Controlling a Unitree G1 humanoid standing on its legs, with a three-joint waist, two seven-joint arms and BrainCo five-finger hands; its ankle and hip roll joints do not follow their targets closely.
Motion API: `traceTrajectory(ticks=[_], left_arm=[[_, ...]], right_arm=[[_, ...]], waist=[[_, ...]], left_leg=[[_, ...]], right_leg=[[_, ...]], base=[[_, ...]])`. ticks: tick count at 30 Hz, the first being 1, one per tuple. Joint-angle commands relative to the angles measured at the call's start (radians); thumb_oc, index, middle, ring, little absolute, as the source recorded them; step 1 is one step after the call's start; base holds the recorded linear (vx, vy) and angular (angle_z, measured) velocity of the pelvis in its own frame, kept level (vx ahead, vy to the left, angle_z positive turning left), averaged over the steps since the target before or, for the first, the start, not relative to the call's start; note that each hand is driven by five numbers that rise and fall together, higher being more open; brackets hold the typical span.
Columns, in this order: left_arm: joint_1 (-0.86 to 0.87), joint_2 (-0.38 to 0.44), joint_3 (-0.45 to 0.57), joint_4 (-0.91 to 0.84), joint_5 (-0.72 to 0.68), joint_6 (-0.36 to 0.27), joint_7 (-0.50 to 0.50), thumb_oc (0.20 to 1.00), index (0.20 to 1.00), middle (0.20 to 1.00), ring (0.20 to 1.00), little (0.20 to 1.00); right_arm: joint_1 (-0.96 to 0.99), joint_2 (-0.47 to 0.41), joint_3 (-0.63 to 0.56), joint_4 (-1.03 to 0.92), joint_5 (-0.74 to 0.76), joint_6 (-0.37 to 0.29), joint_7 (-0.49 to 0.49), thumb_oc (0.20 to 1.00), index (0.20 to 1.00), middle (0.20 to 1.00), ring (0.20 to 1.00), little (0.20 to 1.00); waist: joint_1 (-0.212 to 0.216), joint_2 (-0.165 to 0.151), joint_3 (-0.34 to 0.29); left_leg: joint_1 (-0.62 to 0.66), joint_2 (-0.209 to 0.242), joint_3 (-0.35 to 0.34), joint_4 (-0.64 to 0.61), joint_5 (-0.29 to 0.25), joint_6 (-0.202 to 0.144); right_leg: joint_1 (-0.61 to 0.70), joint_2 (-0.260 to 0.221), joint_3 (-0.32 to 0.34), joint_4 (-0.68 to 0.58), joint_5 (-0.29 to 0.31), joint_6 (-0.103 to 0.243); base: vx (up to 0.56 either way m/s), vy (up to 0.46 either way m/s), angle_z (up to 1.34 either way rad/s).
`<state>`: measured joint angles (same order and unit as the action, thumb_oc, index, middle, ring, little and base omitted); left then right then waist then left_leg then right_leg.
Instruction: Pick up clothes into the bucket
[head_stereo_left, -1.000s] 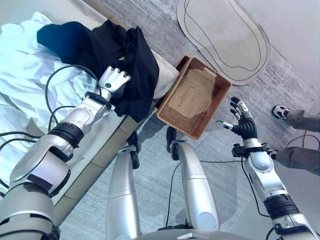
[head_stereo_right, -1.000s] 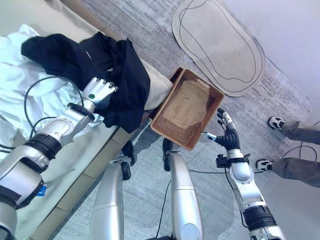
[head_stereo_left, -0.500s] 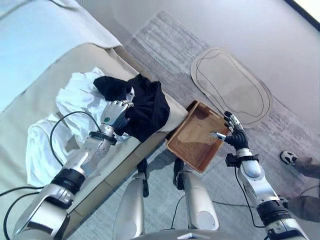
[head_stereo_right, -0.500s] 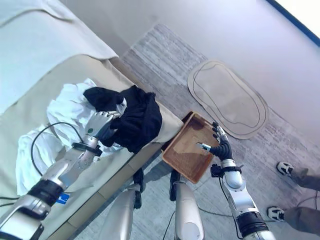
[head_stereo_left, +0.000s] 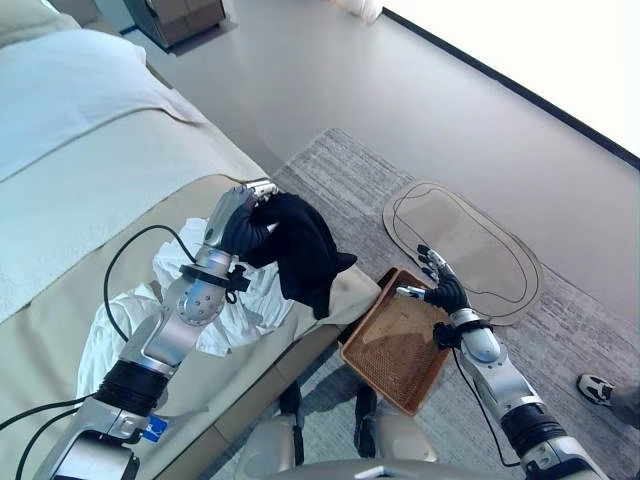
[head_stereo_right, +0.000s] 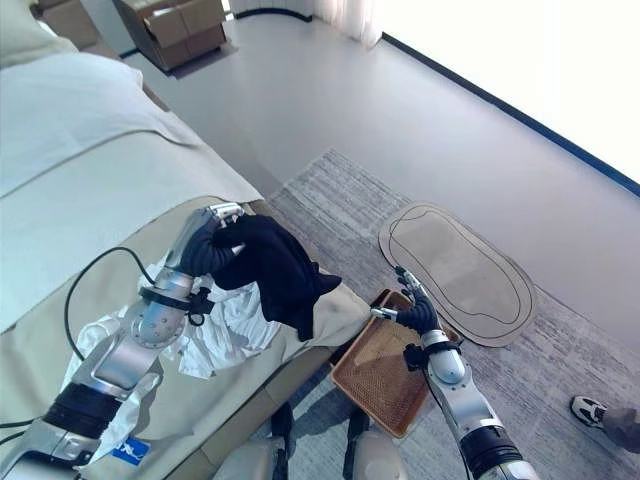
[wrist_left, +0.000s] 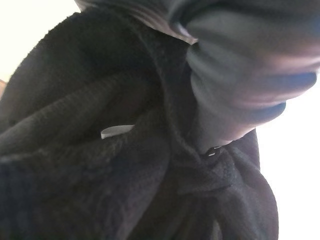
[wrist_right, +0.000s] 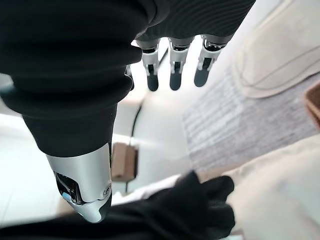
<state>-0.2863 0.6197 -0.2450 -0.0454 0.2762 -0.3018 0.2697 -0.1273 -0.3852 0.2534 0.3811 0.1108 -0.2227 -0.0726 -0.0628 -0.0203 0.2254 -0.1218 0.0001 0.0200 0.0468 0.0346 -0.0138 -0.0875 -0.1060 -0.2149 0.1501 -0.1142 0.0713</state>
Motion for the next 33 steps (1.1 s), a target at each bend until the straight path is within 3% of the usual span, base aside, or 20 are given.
traceTrajectory(ticks=[1, 7, 12, 27, 28, 29, 30, 33], left_arm=[[-0.130, -0.025, 0.073, -0.114, -0.215, -0.075, -0.020, 0.200, 0.200, 0.200, 0.200, 0.200], [-0.287, -0.034, 0.038, -0.187, -0.392, -0.088, -0.088, 0.200, 0.200, 0.200, 0.200, 0.200], [-0.336, -0.080, -0.020, -0.224, -0.435, -0.086, -0.119, 0.200, 0.200, 0.200, 0.200, 0.200], [-0.284, -0.187, -0.110, -0.323, -0.559, -0.053, -0.171, 0.200, 0.200, 0.200, 0.200, 0.200], [-0.285, -0.192, -0.119, -0.319, -0.559, -0.049, -0.172, 0.200, 0.200, 0.200, 0.200, 0.200], [-0.284, -0.192, -0.120, -0.319, -0.559, -0.049, -0.172, 0.200, 0.200, 0.200, 0.200, 0.200], [-0.286, -0.194, -0.123, -0.316, -0.556, -0.049, -0.169, 0.200, 0.200, 0.200, 0.200, 0.200], [-0.280, -0.192, -0.125, -0.308, -0.552, -0.049, -0.175, 0.200, 0.200, 0.200, 0.200, 0.200]], right_arm=[[-0.031, 0.008, 0.042, -0.029, -0.024, -0.010, 0.035, 1.000, 1.000, 1.000, 1.000, 1.000], [-0.090, 0.017, 0.100, -0.097, -0.016, -0.011, 0.074, 1.000, 1.000, 1.000, 1.000, 1.000], [-0.125, 0.038, 0.139, -0.203, 0.072, -0.021, 0.127, 1.000, 1.000, 1.000, 1.000, 1.000], [-0.216, 0.146, 0.239, -0.270, 0.128, -0.003, 0.080, 1.000, 1.000, 1.000, 1.000, 1.000], [-0.220, 0.147, 0.248, -0.273, 0.139, -0.002, 0.088, 0.335, 0.335, 0.335, 0.335, 0.335], [-0.219, 0.147, 0.248, -0.272, 0.139, -0.002, 0.089, 0.335, 0.335, 0.335, 0.335, 0.335], [-0.219, 0.146, 0.253, -0.272, 0.149, -0.004, 0.092, 0.200, 0.200, 0.200, 0.200, 0.200], [-0.206, 0.134, 0.264, -0.279, 0.158, -0.008, 0.107, 0.200, 0.200, 0.200, 0.200, 0.200]], waist=[[0.017, -0.008, -0.092], [0.024, 0.001, -0.130], [0.027, 0.003, -0.153], [0.036, 0.000, -0.174], [0.036, -0.001, -0.172], [0.036, 0.000, -0.174], [0.036, 0.000, -0.173], [0.034, -0.003, -0.170]], left_leg=[[0.021, 0.056, -0.006, -0.016, -0.034, -0.032], [0.065, 0.057, -0.001, -0.040, -0.035, -0.034], [0.094, 0.059, 0.003, -0.054, -0.036, -0.034], [0.125, 0.060, 0.010, -0.059, -0.044, -0.030], [0.119, 0.057, 0.009, -0.059, -0.036, -0.029], [0.124, 0.059, 0.009, -0.062, -0.043, -0.030], [0.123, 0.059, 0.008, -0.062, -0.042, -0.030], [0.117, 0.058, 0.008, -0.059, -0.034, -0.028]], right_leg=[[0.027, -0.138, -0.017, -0.137, 0.199, 0.122], [0.072, -0.135, -0.027, -0.158, 0.199, 0.124], [0.095, -0.131, -0.029, -0.168, 0.196, 0.125], [0.123, -0.123, -0.025, -0.182, 0.195, 0.118], [0.117, -0.125, -0.026, -0.182, 0.202, 0.116], [0.121, -0.123, -0.026, -0.183, 0.195, 0.118], [0.121, -0.123, -0.026, -0.183, 0.196, 0.117], [0.116, -0.124, -0.026, -0.182, 0.202, 0.115]], base=[[0.09, -0.025, 0.01], [0.05, -0.015, 0.02], [0.03, -0.009, 0.00], [0.00, -0.002, 0.00], [0.00, 0.000, 0.00], [0.00, 0.000, 0.00], [0.00, 0.000, 0.00], [0.00, -0.003, 0.00]])
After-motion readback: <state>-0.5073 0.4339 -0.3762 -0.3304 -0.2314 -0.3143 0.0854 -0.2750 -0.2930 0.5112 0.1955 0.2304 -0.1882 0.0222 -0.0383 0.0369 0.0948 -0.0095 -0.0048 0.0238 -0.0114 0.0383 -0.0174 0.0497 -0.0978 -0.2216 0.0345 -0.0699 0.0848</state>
